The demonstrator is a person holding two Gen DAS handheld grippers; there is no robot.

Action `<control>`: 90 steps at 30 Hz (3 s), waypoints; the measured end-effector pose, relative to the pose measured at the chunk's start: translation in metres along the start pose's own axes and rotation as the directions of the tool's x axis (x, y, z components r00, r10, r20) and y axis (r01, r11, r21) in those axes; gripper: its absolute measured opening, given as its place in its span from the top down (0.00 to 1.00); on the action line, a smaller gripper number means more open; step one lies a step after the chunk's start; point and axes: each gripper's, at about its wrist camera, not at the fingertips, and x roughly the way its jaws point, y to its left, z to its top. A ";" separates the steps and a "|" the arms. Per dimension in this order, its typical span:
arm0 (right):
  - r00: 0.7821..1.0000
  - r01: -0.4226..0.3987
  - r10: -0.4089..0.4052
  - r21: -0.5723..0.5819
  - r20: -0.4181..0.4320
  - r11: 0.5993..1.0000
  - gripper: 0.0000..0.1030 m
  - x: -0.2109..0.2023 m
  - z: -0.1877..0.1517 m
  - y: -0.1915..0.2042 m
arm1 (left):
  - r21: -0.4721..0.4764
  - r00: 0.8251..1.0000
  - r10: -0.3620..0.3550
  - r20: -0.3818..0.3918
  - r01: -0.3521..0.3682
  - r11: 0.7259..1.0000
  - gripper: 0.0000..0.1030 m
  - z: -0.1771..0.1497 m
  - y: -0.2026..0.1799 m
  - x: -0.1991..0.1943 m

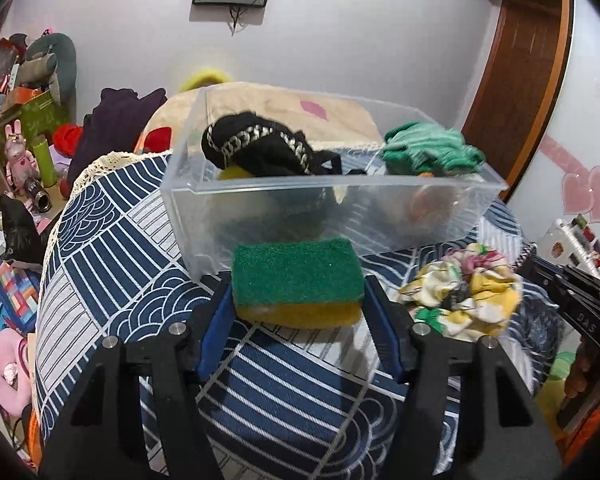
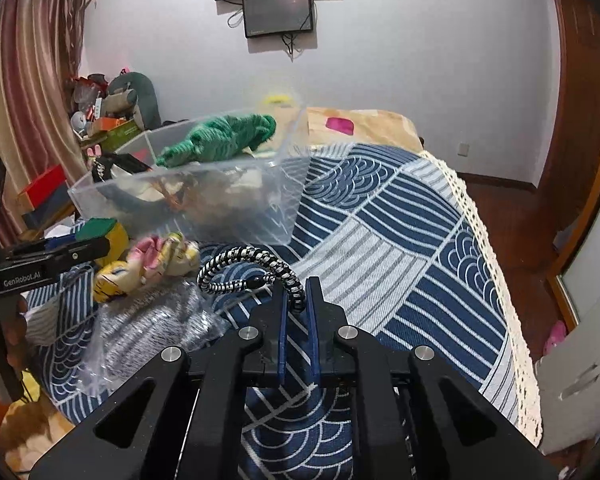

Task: Organize soft objects
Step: 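Carry the sponge and the bracelet with both tools over the clear box, then open both tools to drop the sponge and bracelet into the box, then grasp the floral scrunchie with the left tool while the right tool grasps the grey mesh bag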

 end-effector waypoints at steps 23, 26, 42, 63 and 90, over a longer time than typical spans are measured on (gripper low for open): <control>0.979 -0.105 0.114 -0.059 0.171 0.993 0.92 -0.006 0.086 0.051 | 0.016 0.975 0.016 0.222 -0.020 1.000 0.39 0.068 0.007 -0.054; 0.980 -0.129 0.136 -0.062 0.148 0.990 0.92 0.007 0.097 0.060 | 0.015 0.979 0.035 0.201 -0.038 0.999 0.39 0.076 0.013 -0.038; 0.989 -0.134 0.130 -0.055 -0.073 0.990 0.92 0.084 0.112 0.077 | -0.011 0.996 0.034 0.087 -0.033 0.999 0.39 0.091 0.024 0.033; 0.991 -0.127 0.125 -0.045 -0.050 0.991 0.59 0.051 0.100 0.054 | 0.046 0.999 0.021 0.036 -0.023 0.999 0.33 0.074 0.009 0.019; 0.994 -0.091 0.087 -0.059 -0.066 0.994 0.50 0.027 0.026 0.030 | 0.109 0.988 -0.148 -0.044 0.152 0.982 0.24 -0.018 -0.043 -0.018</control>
